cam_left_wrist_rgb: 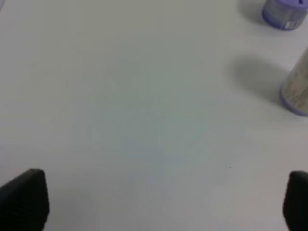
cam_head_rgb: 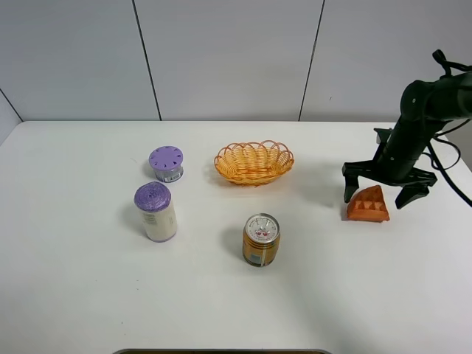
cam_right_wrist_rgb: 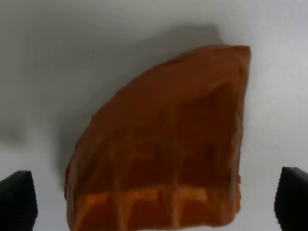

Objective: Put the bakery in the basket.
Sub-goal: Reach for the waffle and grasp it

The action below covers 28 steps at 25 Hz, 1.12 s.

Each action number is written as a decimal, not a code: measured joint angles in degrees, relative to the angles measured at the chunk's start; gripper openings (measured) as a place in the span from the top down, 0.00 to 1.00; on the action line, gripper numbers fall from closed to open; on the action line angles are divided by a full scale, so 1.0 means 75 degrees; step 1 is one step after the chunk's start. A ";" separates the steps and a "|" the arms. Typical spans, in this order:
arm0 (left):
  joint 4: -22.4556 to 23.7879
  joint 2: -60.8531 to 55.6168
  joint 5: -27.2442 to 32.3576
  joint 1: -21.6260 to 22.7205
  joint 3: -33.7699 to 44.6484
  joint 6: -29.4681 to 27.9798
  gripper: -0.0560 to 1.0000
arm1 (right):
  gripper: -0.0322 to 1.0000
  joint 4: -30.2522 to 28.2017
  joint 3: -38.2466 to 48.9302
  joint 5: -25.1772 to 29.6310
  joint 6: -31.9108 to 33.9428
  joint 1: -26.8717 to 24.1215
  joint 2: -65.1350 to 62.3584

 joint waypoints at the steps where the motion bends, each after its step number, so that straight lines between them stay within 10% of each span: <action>1: 0.0000 0.0000 0.0000 0.0000 0.0000 0.0000 0.01 | 0.01 0.0018 0.0000 -0.0045 0.0000 0.0000 0.0039; 19: 0.0000 0.0000 0.0000 0.0000 0.0000 0.0000 0.01 | 0.01 0.0055 -0.0012 -0.0336 -0.0002 0.0000 0.0651; 28: 0.0000 0.0000 0.0000 0.0000 0.0000 0.0000 0.01 | 0.27 0.0055 -0.0012 -0.0361 -0.0033 0.0000 0.0651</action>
